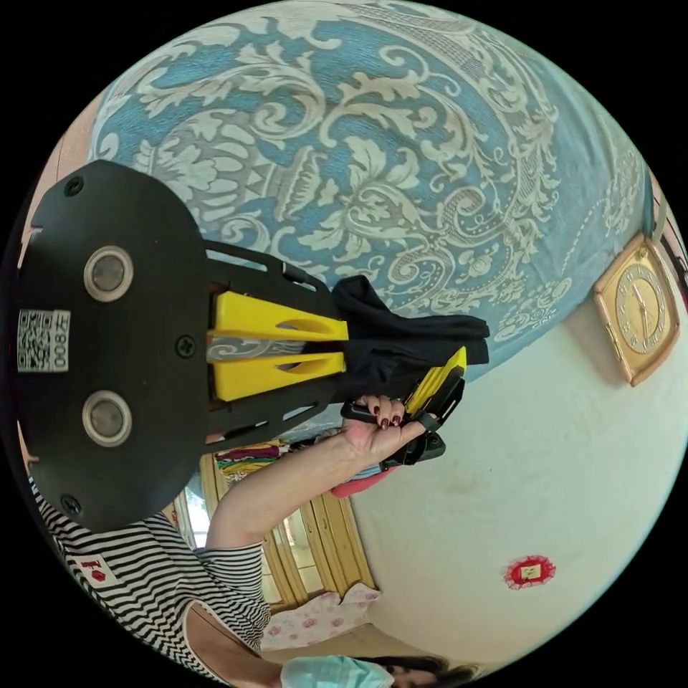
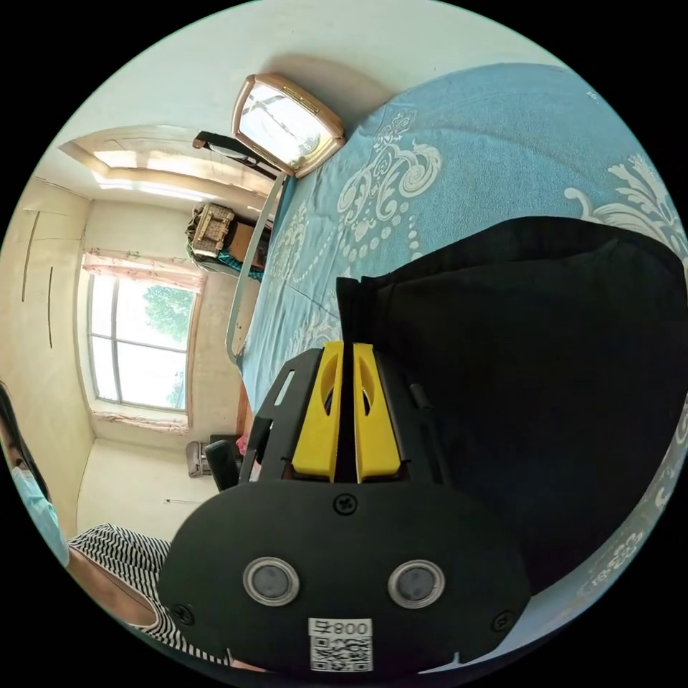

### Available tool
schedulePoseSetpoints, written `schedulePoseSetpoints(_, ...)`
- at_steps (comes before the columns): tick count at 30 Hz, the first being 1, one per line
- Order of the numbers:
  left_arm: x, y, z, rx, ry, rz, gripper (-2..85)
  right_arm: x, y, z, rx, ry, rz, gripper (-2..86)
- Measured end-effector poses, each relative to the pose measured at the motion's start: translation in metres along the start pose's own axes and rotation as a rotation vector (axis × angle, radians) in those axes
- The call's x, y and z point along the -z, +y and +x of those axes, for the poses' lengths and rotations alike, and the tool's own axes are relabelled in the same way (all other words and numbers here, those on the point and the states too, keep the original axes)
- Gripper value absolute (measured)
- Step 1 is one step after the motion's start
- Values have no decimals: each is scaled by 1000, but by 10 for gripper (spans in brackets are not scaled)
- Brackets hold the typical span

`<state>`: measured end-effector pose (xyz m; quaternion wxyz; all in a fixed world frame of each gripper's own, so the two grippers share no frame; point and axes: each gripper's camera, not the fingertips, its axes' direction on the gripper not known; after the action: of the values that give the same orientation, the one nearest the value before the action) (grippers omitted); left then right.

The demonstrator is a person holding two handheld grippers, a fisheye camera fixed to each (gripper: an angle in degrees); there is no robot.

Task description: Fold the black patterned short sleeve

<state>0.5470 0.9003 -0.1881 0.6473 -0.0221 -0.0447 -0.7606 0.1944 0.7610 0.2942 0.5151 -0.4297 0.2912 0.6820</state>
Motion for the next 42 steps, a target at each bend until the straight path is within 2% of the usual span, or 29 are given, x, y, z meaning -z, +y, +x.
schedulePoseSetpoints(4, 23, 19, -2, 45, -33, 52, 17, -13, -1, -13, 57, 4, -11, 53)
schedulePoseSetpoints(9, 39, 32, 33, -61, -130, 92, 5, -8, 6, -36, 128, -25, 39, 46)
schedulePoseSetpoints(12, 26, 20, 58, -178, -149, 60, 3, -19, 8, -43, 146, 4, 44, 23)
schedulePoseSetpoints(16, -8, -3, 69, -261, -332, -34, 2, -60, 3, -47, 124, 96, -90, 8)
schedulePoseSetpoints(17, -15, -8, 62, -216, -333, -76, 2, -56, 6, -55, 143, 101, -72, 8)
schedulePoseSetpoints(21, -7, -4, 65, -168, -273, -58, 2, -16, 38, -79, 242, 138, -11, 14)
schedulePoseSetpoints(26, -2, 5, 91, -245, -271, -47, 2, 24, 159, -99, 281, 513, 36, 51)
schedulePoseSetpoints(30, -15, 3, 103, -275, -321, -77, 2, 8, 217, -110, 288, 700, -6, 62)
schedulePoseSetpoints(32, -25, 3, 107, -291, -415, -106, 2, -3, 227, -120, 325, 760, -5, 56)
schedulePoseSetpoints(35, -32, 7, 104, -303, -415, -130, 1, -10, 219, -124, 360, 721, 28, 22)
schedulePoseSetpoints(38, -30, 12, 109, -250, -404, -124, 1, -32, 207, -98, 292, 710, -85, 7)
schedulePoseSetpoints(42, -30, 14, 135, -303, -364, -79, 1, -15, 204, -98, 284, 622, -54, 3)
